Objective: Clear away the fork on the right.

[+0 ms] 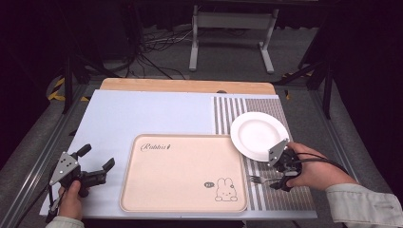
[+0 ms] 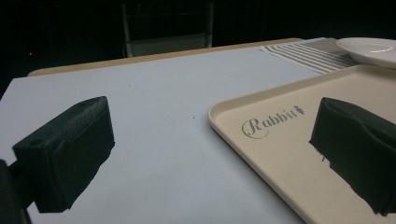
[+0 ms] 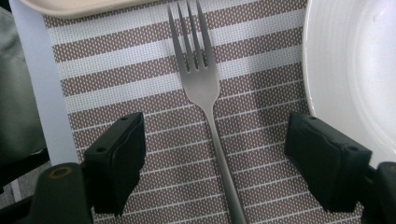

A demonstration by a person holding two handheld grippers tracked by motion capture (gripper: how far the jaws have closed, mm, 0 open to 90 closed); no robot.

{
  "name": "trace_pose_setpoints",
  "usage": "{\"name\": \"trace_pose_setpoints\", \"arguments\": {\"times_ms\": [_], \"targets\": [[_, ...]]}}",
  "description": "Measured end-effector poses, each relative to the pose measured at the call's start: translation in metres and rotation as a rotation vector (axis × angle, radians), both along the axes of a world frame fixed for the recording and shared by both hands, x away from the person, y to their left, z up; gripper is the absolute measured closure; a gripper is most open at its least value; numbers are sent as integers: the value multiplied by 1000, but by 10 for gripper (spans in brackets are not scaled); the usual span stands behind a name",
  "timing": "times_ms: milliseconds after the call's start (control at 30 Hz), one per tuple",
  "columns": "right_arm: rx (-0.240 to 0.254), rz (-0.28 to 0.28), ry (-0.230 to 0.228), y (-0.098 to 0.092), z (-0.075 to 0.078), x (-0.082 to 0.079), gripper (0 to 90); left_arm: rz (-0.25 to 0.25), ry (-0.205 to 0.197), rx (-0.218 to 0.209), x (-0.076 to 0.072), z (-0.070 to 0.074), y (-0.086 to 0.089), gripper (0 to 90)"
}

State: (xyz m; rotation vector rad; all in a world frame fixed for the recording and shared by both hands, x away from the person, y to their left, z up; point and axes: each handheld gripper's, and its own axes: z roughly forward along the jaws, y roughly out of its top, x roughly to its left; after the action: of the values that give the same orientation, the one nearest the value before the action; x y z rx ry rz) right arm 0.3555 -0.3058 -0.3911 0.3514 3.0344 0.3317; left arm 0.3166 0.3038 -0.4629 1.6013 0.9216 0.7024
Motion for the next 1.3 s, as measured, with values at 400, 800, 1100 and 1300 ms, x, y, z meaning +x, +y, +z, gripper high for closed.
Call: {"name": "trace_pose_setpoints", "arguments": {"times_ms": [400,800,1100,1300], "targets": [[-22,65,51,-3,-9,5,408,-2,-2,1,1,-1,-1,3],[-121,141,84,-2,-17,13,685,-10,4,4,1,-1,-1,3],[-152,205,83,1,-20,16,822,-12,0,4,1,-1,-1,3],[-159,250,73,1,-22,16,855,-12,0,-1,1,-1,-1,3]]}}
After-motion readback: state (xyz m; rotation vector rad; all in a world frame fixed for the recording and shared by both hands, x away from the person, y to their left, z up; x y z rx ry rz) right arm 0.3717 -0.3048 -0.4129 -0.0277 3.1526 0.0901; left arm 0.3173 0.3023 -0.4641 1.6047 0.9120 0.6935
